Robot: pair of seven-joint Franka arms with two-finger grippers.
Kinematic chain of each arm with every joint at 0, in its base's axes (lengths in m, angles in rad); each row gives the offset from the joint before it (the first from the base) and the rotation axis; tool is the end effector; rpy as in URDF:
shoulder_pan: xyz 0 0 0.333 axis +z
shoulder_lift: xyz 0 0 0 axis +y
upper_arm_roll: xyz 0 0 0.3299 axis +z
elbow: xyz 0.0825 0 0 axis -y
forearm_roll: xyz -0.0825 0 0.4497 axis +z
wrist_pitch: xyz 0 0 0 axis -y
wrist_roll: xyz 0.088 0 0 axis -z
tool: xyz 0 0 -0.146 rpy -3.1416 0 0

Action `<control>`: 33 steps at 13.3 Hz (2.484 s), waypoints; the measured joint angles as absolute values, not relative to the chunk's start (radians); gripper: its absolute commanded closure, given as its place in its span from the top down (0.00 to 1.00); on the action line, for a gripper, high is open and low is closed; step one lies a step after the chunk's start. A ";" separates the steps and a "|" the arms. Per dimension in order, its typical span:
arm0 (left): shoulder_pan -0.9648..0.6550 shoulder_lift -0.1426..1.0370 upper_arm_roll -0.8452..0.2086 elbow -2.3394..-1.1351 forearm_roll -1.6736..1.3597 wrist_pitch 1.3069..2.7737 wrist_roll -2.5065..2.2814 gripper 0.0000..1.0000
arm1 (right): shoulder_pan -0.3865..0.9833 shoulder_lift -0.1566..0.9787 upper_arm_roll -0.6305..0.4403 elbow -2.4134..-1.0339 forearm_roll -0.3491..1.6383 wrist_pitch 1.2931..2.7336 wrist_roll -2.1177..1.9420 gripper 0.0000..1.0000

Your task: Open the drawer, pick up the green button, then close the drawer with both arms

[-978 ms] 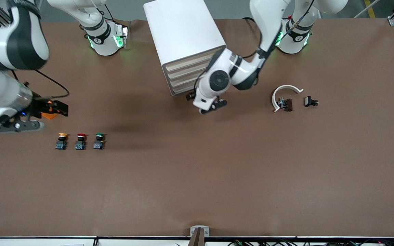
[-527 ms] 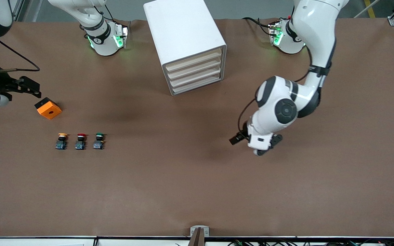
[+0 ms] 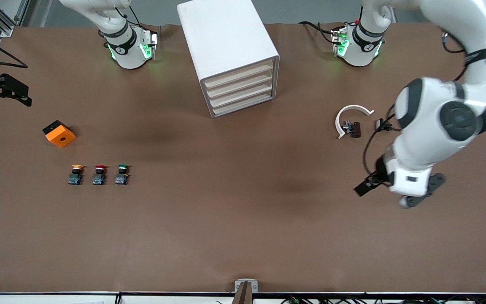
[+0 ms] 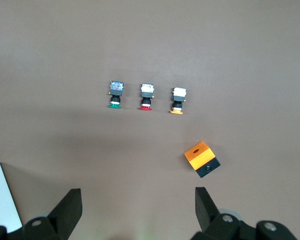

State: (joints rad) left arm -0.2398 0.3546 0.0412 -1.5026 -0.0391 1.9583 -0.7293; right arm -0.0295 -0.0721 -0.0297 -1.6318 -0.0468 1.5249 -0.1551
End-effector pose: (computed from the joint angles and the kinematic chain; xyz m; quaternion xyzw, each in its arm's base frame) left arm 0.7327 -0.1549 0.4297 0.9624 0.2665 0.0402 0.0329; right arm 0.5887 -0.0425 0.6066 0.9985 0.0473 -0.0197 0.0203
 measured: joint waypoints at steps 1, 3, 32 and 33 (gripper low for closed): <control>-0.211 0.315 0.041 -1.494 -0.038 1.913 -0.662 1.00 | -0.029 -0.072 -0.027 -1.629 -0.047 1.514 -0.130 1.00; -0.153 0.228 0.041 -1.490 -0.037 1.819 -0.535 1.00 | -0.027 -0.072 -0.022 -1.618 -0.047 1.499 -0.101 1.00; -0.030 -0.072 -0.001 -1.575 -0.021 1.488 -0.152 1.00 | 0.009 -0.125 -0.022 -1.635 -0.043 1.547 -0.087 1.00; -0.031 -0.073 -0.001 -1.575 -0.021 1.488 -0.152 1.00 | 0.009 -0.125 -0.023 -1.635 -0.043 1.547 -0.087 1.00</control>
